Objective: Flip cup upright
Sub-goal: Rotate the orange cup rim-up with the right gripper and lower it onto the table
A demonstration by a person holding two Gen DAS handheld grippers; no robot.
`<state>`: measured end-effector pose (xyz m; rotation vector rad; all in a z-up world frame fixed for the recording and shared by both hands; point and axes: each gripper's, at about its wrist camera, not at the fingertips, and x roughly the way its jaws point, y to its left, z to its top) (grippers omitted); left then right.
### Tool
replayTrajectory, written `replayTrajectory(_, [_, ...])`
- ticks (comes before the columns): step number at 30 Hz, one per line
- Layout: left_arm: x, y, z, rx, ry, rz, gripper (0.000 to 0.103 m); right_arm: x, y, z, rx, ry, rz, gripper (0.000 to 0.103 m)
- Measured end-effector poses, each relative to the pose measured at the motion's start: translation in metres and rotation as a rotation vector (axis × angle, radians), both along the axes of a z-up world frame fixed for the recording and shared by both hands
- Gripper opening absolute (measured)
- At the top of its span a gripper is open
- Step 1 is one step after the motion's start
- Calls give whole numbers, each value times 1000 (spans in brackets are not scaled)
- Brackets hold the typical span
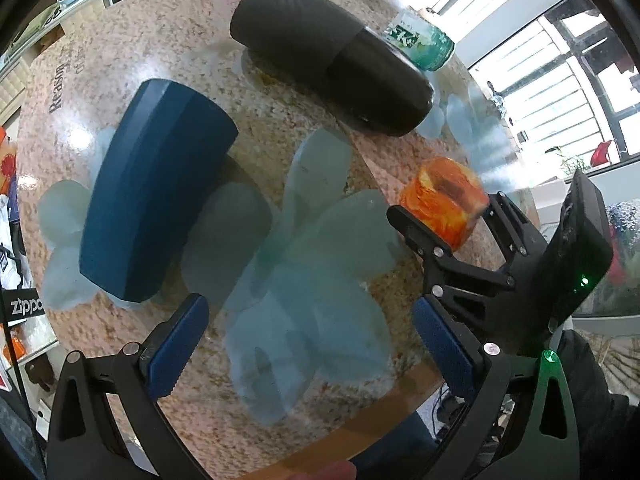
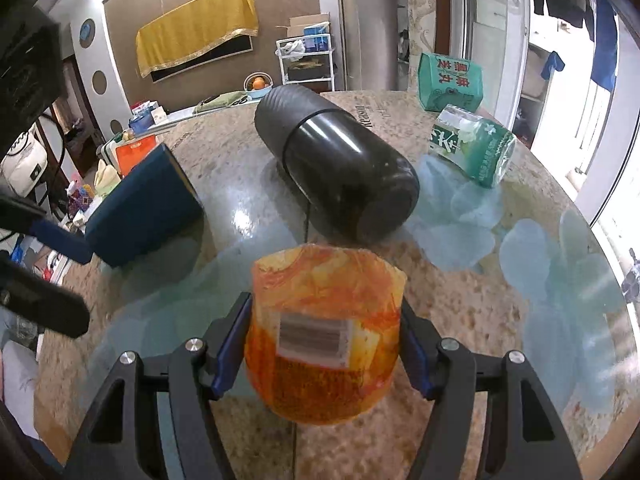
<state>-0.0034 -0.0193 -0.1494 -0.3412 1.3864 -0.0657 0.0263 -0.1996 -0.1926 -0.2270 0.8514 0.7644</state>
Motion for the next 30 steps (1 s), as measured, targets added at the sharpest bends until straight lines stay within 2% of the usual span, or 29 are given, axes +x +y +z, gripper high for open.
replayTrajectory(17, [-12, -4, -4, 45, 16, 17, 103, -5, 5, -9, -34, 8, 17, 67])
replayTrajectory(19, [-14, -3, -3, 48, 17, 19, 103, -5, 4, -8, -31, 16, 12, 85])
replayTrajectory(21, [-16, -2, -2, 52, 18, 21, 103, -6, 1, -5, -23, 19, 3, 92])
replayTrajectory(27, [-23, -2, 9, 65, -11, 15, 103, -3, -4, 9, -13, 78, -3, 93])
replayTrajectory(30, [-26, -1, 21, 72, -39, 11, 103, -2, -9, 29, 13, 120, 3, 103])
